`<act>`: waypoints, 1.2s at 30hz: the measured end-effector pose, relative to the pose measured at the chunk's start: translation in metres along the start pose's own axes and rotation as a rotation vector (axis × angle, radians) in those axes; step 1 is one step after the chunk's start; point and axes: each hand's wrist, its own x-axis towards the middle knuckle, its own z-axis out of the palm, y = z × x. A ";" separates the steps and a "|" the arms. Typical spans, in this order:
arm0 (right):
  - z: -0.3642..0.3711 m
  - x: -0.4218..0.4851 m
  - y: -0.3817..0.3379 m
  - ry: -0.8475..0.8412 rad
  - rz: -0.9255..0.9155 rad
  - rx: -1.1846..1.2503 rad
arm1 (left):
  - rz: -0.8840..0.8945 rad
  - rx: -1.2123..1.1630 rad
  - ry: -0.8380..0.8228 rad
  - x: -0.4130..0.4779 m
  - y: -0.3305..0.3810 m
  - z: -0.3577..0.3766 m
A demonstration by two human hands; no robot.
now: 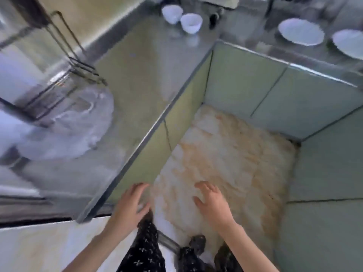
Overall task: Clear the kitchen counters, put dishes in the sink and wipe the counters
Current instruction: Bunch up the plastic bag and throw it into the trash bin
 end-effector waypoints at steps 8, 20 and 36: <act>0.029 0.121 -0.198 -0.057 -0.379 -0.139 | -0.303 -0.121 0.611 -0.003 -0.111 -0.130; 0.091 0.251 -0.314 -0.263 -0.233 0.041 | -0.424 -0.421 0.500 0.072 -0.206 -0.174; -0.004 0.183 -0.298 0.205 -0.344 0.513 | -0.047 -0.516 0.328 0.099 -0.170 -0.221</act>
